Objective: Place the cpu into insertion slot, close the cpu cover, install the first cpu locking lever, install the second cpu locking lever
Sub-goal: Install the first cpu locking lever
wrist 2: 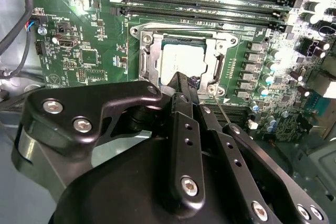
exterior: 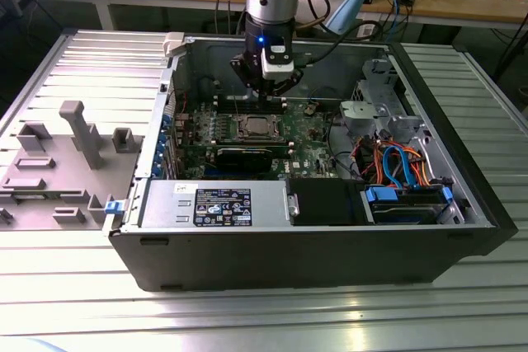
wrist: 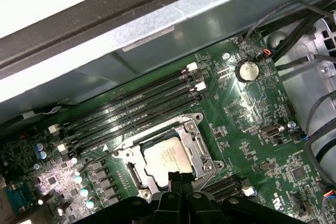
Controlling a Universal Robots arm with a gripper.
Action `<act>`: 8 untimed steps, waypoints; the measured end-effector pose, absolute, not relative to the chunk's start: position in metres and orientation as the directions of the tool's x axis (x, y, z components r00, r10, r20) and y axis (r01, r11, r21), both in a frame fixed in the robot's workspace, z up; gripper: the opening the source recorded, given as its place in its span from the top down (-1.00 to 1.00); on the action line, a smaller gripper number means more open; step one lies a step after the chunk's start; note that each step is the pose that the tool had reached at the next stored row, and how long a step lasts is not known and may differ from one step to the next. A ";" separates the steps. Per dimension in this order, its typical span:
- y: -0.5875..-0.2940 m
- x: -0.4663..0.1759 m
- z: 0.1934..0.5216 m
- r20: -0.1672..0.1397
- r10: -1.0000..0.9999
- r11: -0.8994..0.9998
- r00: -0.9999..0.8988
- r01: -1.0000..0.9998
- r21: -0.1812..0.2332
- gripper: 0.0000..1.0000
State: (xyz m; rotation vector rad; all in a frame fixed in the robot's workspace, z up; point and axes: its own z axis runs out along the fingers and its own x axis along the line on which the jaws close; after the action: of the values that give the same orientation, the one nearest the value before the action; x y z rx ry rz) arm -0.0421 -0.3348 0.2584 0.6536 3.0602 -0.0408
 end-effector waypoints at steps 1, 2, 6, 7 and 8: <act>-0.335 -0.042 0.258 -0.017 0.408 0.912 -0.913 0.409 -0.023 0.79; -0.335 -0.042 0.259 -0.015 0.408 0.913 -0.913 0.409 -0.018 0.79; -0.335 -0.042 0.258 -0.008 0.377 0.926 -0.926 0.377 -0.001 0.79; -0.335 -0.042 0.258 -0.008 0.359 0.933 -0.933 0.359 -0.001 0.79; -0.335 -0.042 0.258 -0.008 0.342 0.940 -0.940 0.342 -0.001 0.79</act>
State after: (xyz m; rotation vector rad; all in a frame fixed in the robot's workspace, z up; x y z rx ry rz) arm -0.0422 -0.3351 0.2576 0.5434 3.0863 -0.0037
